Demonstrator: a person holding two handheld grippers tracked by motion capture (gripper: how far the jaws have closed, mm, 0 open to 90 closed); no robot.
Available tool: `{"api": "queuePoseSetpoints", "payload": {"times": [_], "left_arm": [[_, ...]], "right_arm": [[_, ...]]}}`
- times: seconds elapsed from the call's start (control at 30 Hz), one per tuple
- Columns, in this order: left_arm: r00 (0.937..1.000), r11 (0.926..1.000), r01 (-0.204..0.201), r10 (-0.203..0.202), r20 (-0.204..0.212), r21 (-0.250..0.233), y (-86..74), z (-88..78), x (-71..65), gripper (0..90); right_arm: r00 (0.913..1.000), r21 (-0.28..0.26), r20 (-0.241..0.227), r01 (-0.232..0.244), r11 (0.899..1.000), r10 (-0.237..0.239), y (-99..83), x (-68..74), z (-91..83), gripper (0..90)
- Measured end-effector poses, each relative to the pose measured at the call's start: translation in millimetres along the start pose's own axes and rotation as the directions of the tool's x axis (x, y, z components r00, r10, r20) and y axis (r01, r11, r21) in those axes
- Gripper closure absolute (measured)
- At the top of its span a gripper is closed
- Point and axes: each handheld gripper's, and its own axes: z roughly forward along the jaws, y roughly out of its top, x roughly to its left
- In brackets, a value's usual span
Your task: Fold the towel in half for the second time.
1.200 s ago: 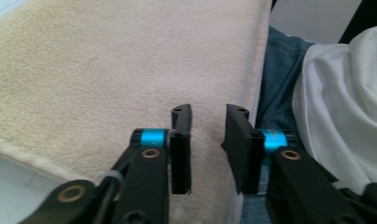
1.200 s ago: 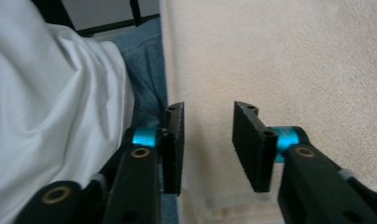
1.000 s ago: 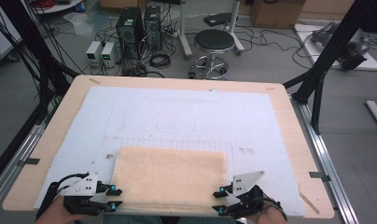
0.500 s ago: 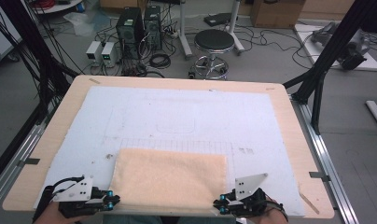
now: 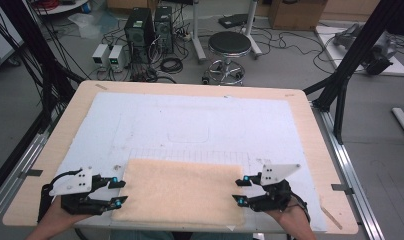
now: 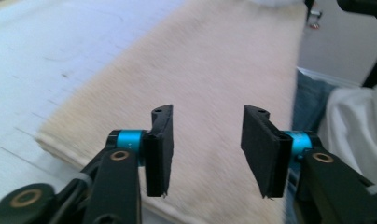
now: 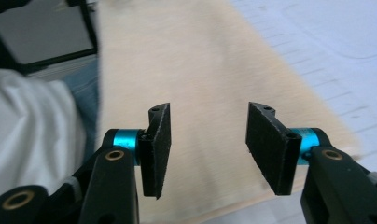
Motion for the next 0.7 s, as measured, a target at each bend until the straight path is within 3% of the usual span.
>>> {"api": "queuePoseSetpoints", "payload": {"times": [0.23, 0.43, 0.53, 0.7], "left_arm": [[0.9962, 0.9985, 0.015, -0.019, -0.085, -0.053, 14.7, 12.8, 19.6, 50.6], [0.9851, 0.9973, 0.049, -0.057, -0.162, -0.055, 19.3, 27.0, 42.7, 49.3], [0.9776, 0.9964, 0.08, -0.084, -0.193, -0.029, 14.6, 32.4, 53.7, 49.3], [0.9671, 0.9879, 0.154, -0.147, -0.207, 0.017, 3.2, 41.1, 69.0, 49.2]], "right_arm": [[0.9934, 0.0, 0.111, -0.03, 1.0, 0.03, 10.2, -26.6, 5.1, 46.4], [0.9854, -0.005, 0.154, -0.073, 0.997, 0.073, 12.9, -47.9, 9.5, 43.7], [0.9806, -0.021, 0.162, -0.109, 0.994, 0.111, 10.7, -58.0, 17.2, 43.5], [0.9802, 0.028, 0.155, -0.129, 0.991, 0.123, 5.8, -68.6, 31.6, 44.0]]}}
